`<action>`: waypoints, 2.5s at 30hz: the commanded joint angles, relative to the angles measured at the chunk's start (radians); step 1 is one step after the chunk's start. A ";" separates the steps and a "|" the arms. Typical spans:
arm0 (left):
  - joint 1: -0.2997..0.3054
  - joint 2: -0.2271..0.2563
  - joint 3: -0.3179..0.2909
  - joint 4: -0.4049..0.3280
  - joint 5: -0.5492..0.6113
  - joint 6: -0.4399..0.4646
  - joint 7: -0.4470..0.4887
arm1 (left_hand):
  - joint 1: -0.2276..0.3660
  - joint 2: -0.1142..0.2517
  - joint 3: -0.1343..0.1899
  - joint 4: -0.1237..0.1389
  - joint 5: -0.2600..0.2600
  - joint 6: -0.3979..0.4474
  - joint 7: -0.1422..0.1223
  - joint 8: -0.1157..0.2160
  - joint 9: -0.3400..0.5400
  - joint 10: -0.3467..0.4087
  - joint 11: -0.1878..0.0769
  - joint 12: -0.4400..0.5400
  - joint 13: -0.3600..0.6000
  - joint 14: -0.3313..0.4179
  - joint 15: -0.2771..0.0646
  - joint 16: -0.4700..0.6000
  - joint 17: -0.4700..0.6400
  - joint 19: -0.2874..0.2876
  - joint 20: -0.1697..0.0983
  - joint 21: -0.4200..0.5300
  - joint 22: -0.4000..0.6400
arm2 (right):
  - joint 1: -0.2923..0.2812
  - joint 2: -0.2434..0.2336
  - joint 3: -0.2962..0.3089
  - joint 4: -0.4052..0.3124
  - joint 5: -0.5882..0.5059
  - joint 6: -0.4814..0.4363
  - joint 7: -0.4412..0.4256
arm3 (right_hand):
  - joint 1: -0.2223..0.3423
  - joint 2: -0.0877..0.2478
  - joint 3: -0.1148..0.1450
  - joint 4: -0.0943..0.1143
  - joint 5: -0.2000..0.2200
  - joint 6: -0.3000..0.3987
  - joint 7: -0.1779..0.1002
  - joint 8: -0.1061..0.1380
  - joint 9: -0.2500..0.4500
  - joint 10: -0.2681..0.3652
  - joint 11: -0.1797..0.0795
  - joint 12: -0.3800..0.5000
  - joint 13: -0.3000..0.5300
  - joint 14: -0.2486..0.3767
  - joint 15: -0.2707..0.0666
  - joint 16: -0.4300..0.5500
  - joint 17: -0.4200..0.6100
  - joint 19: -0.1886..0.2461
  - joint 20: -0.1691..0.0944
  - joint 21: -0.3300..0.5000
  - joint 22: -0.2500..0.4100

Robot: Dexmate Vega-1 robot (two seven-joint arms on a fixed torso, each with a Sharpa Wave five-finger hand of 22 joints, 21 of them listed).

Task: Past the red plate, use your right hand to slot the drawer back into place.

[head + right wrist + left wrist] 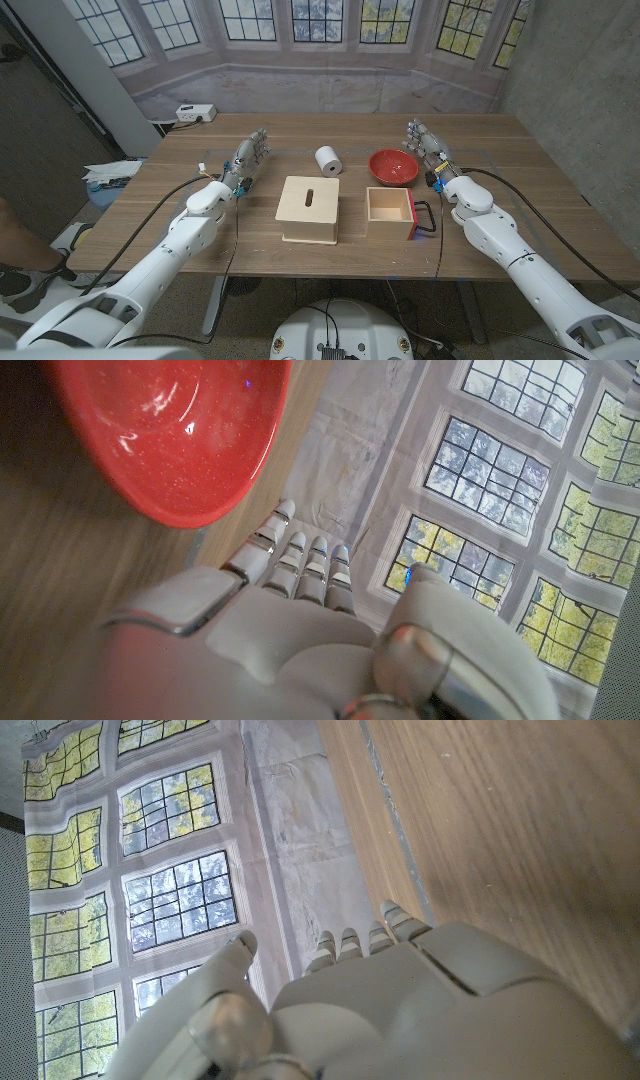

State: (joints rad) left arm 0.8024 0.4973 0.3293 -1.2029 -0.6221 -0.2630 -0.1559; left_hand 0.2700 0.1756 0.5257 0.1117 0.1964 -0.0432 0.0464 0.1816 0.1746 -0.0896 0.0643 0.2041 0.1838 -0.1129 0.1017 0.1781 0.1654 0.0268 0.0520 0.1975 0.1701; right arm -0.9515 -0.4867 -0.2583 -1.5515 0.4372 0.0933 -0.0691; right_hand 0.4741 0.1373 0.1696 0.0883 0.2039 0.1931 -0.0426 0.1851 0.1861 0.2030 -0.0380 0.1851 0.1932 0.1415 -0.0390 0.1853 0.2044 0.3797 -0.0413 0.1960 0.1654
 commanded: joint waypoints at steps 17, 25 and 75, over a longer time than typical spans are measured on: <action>0.015 -0.012 -0.038 0.019 0.014 -0.051 0.031 | 0.023 0.000 0.019 -0.016 -0.005 -0.008 0.001 0.003 0.003 0.000 0.010 0.004 0.003 0.003 0.007 0.001 0.003 0.006 0.004 0.001 0.002 | -0.027 -0.037 0.047 -0.240 -0.094 -0.319 -0.023 | 0.052 -0.009 0.018 -0.051 0.001 0.006 0.013 0.009 0.002 0.008 0.022 0.009 0.001 -0.007 -0.024 0.004 -0.010 -0.003 -0.021 -0.002 0.004; 0.051 -0.002 -0.048 -0.031 0.010 -0.055 0.060 | 0.026 0.000 0.023 -0.020 -0.006 -0.004 0.001 0.004 0.003 0.003 0.010 0.004 0.003 0.006 0.007 0.001 0.003 0.008 0.005 0.001 0.002 | -0.047 -0.033 0.067 -0.301 -0.115 -0.398 -0.014 | 0.069 -0.005 0.026 -0.073 -0.005 0.012 0.011 0.011 0.002 0.014 0.023 0.012 0.002 -0.007 -0.028 0.009 -0.011 -0.004 -0.027 -0.004 0.004; 0.067 0.022 -0.023 -0.068 0.035 -0.036 0.085 | 0.037 -0.004 0.043 -0.039 -0.013 -0.001 -0.001 0.002 0.004 0.006 0.005 0.002 0.003 0.011 0.005 -0.001 0.003 0.014 0.004 -0.001 0.003 | -0.082 0.011 0.118 -0.768 -0.419 -1.116 0.110 | 0.218 -0.027 0.068 -0.217 -0.015 0.023 0.061 0.011 0.003 0.026 0.080 0.014 0.002 0.023 0.015 0.017 -0.017 0.043 0.008 0.001 0.003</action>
State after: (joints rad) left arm 0.8820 0.5175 0.2973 -1.2771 -0.5932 -0.3071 -0.0601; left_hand 0.2950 0.1739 0.5619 0.0754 0.1847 -0.0431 0.0463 0.1816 0.1743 -0.0840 0.0697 0.2040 0.1836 -0.1090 0.1054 0.1781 0.1651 0.0303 0.0555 0.1975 0.1699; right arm -1.0379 -0.4910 -0.1340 -2.2363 0.0953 -0.8713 0.0006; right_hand 0.6754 0.1097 0.2376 -0.1230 0.1884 0.2127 0.0093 0.1965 0.1863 0.2260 0.0318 0.1964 0.1929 0.1523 -0.0282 0.1928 0.1861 0.4089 -0.0341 0.1957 0.1651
